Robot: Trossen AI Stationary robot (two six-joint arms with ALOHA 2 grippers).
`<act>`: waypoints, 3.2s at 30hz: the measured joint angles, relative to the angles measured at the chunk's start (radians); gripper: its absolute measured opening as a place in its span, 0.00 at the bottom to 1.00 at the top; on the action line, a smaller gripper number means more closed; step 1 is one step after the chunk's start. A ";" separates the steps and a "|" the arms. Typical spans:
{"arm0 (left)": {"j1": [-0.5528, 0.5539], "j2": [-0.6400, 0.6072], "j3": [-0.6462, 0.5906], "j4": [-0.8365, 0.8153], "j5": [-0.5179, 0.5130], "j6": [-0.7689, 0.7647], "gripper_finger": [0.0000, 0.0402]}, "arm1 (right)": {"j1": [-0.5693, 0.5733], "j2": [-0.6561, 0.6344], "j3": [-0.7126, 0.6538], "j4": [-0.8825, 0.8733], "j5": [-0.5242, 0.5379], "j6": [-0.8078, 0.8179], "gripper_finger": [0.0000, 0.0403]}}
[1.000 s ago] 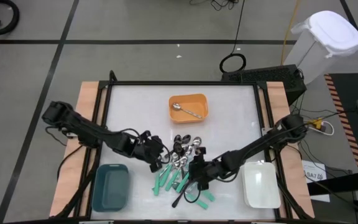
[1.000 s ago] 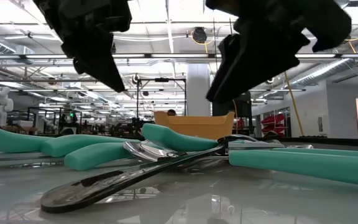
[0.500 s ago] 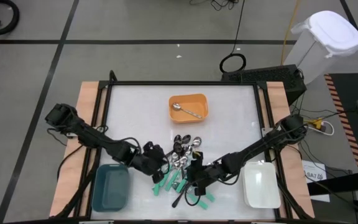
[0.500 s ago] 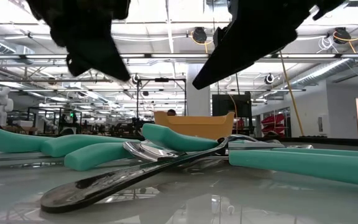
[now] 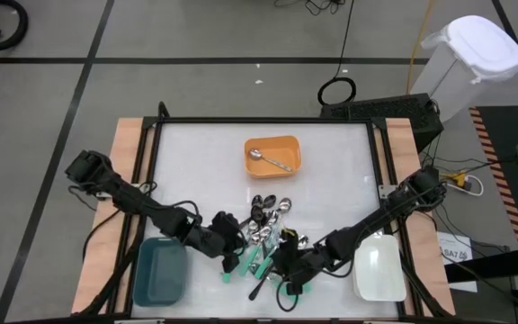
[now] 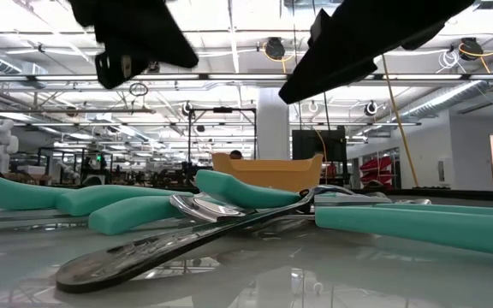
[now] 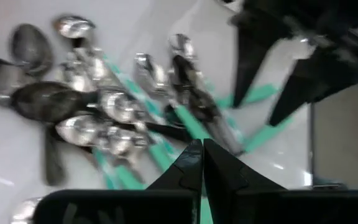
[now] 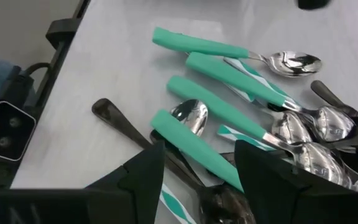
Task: Sort silverware by color (type)
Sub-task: Put the green spoon into the blue bin
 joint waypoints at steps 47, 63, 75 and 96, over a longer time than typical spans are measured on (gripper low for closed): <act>-0.047 0.703 1.066 -1.439 -0.084 -0.519 0.32 | 0.230 0.000 0.000 -0.075 0.034 0.149 0.48; -0.076 0.715 0.927 -1.442 -0.039 -0.870 0.57 | 0.228 0.000 0.000 -0.083 0.034 0.076 0.48; -0.111 0.715 0.922 -1.439 -0.069 -0.936 0.57 | 0.228 0.000 0.000 -0.066 0.061 0.130 0.48; -0.167 0.737 0.922 -1.385 -0.160 -1.029 0.52 | 0.267 0.000 0.000 -0.060 0.088 0.209 0.48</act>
